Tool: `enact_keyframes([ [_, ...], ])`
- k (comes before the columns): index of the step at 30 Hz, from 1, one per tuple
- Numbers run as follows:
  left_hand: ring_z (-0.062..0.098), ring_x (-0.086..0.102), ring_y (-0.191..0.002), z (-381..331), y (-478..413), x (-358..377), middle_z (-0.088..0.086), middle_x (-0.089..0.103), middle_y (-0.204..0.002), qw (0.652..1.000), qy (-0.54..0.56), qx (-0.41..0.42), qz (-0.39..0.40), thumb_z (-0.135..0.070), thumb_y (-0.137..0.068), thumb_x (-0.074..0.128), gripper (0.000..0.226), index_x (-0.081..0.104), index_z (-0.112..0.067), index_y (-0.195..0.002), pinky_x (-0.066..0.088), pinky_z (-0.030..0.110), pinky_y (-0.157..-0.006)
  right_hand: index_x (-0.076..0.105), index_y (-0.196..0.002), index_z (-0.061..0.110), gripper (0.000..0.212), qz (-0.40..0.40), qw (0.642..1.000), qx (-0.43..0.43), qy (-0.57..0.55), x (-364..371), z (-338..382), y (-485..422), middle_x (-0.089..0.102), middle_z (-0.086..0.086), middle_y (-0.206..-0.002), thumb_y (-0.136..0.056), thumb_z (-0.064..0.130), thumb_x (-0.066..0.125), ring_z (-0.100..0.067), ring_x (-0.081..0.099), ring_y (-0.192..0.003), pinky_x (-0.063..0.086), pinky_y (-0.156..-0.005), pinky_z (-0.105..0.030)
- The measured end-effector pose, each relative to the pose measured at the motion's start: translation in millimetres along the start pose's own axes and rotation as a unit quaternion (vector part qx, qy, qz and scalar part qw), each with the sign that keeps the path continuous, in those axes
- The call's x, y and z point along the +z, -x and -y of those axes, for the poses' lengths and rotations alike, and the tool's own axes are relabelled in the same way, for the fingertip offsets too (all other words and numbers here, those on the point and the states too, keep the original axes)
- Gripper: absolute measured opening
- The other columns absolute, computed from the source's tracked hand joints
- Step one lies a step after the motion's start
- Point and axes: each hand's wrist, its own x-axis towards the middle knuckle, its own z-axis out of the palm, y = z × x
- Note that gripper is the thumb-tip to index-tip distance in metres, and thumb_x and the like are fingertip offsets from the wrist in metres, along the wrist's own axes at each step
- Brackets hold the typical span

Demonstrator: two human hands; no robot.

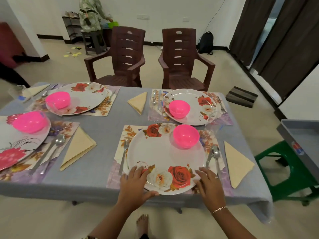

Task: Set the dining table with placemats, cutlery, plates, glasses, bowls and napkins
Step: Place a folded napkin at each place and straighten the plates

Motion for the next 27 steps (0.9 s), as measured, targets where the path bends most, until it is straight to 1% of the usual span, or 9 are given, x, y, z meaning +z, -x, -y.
enact_keyframes([
  [3, 0.030, 0.064, -0.106, -9, 1, -1, 0.002, 0.067, -0.111, 1.000, 0.011, 0.001, -0.023, -0.078, -0.082, 0.015, 0.076, 0.054, -0.022, -0.115, 0.044, 0.064, -0.082, 0.070, -0.092, 0.000, 0.030, 0.007, 0.996, 0.086, 0.024, -4, -6, -6, 0.070, -0.015, -0.091, -0.075, 0.018, 0.053, -0.030, 0.068, -0.079, 0.057, -0.068, -0.036],
  [6, 0.031, 0.065, -0.103, -19, 0, 0, 0.004, 0.068, -0.110, 1.000, 0.010, 0.000, -0.021, -0.072, -0.088, 0.014, 0.074, 0.059, -0.018, -0.112, 0.043, 0.067, -0.079, 0.067, -0.097, 0.001, 0.040, 0.038, 0.995, 0.094, 0.024, -4, -8, -15, 0.069, -0.012, -0.091, -0.081, 0.028, 0.042, -0.027, 0.067, -0.077, 0.057, -0.065, -0.032],
  [8, 0.030, 0.066, -0.102, -23, -3, 0, 0.004, 0.069, -0.110, 1.000, 0.008, 0.000, -0.008, -0.069, -0.089, 0.012, 0.078, 0.066, -0.016, -0.106, 0.043, 0.067, -0.079, 0.064, -0.105, 0.004, 0.031, 0.022, 0.991, 0.128, 0.001, -3, -10, -18, 0.068, -0.011, -0.095, -0.080, 0.022, 0.057, -0.027, 0.066, -0.082, 0.055, -0.070, -0.033],
  [10, 0.031, 0.066, -0.101, -26, -6, 0, 0.004, 0.069, -0.109, 1.000, 0.009, 0.007, -0.008, -0.068, -0.090, 0.011, 0.074, 0.063, -0.018, -0.107, 0.043, 0.067, -0.081, 0.062, -0.110, 0.006, 0.036, 0.030, 0.989, 0.140, -0.019, 0, -13, -19, 0.068, -0.010, -0.100, -0.077, 0.021, 0.062, -0.028, 0.065, -0.089, 0.053, -0.077, -0.036],
  [14, 0.032, 0.066, -0.103, -29, -10, 5, 0.006, 0.070, -0.107, 1.000, 0.009, 0.012, -0.003, -0.068, -0.090, 0.013, 0.074, 0.064, -0.017, -0.104, 0.036, 0.062, -0.097, 0.050, -0.128, 0.010, 0.053, 0.076, 0.986, 0.149, -0.016, -1, -17, -21, 0.062, -0.009, -0.119, -0.080, 0.033, 0.050, -0.029, 0.058, -0.109, 0.042, -0.095, -0.040],
  [16, 0.032, 0.065, -0.104, -28, -12, 7, 0.007, 0.069, -0.108, 1.000, 0.006, 0.008, 0.004, -0.069, -0.090, 0.013, 0.078, 0.069, -0.015, -0.101, 0.022, 0.057, -0.101, 0.036, -0.140, 0.011, 0.056, 0.113, 0.981, 0.158, 0.029, -1, -21, -21, 0.047, -0.009, -0.138, -0.088, 0.028, 0.049, -0.029, 0.043, -0.128, 0.028, -0.108, -0.041],
  [18, 0.032, 0.065, -0.104, -28, -13, 8, 0.007, 0.069, -0.108, 1.000, 0.008, 0.004, 0.018, -0.069, -0.090, 0.013, 0.078, 0.069, -0.016, -0.101, 0.019, 0.055, -0.100, 0.030, -0.144, 0.012, 0.056, 0.132, 0.978, 0.156, 0.051, -1, -24, -18, 0.040, -0.008, -0.144, -0.092, 0.022, 0.048, -0.028, 0.036, -0.134, 0.020, -0.112, -0.040],
  [23, 0.031, 0.065, -0.104, -27, -11, 11, 0.007, 0.069, -0.109, 1.000, 0.016, 0.009, 0.016, -0.068, -0.091, 0.014, 0.071, 0.063, -0.018, -0.104, 0.021, 0.055, -0.100, 0.060, -0.115, 0.009, 0.038, 0.057, 0.992, 0.107, 0.030, -2, -27, -11, 0.067, -0.011, -0.109, -0.078, 0.017, 0.064, -0.033, 0.064, -0.100, 0.035, -0.104, -0.048],
  [27, 0.030, 0.065, -0.103, -30, -10, 13, 0.006, 0.070, -0.108, 1.000, 0.007, 0.015, 0.010, -0.067, -0.091, 0.013, 0.072, 0.066, -0.019, -0.103, 0.029, 0.058, -0.103, 0.051, -0.128, 0.014, 0.043, 0.087, 0.989, 0.117, 0.027, -6, -29, -13, 0.061, -0.005, -0.124, -0.086, 0.021, 0.058, -0.026, 0.057, -0.115, 0.016, -0.115, -0.040],
])
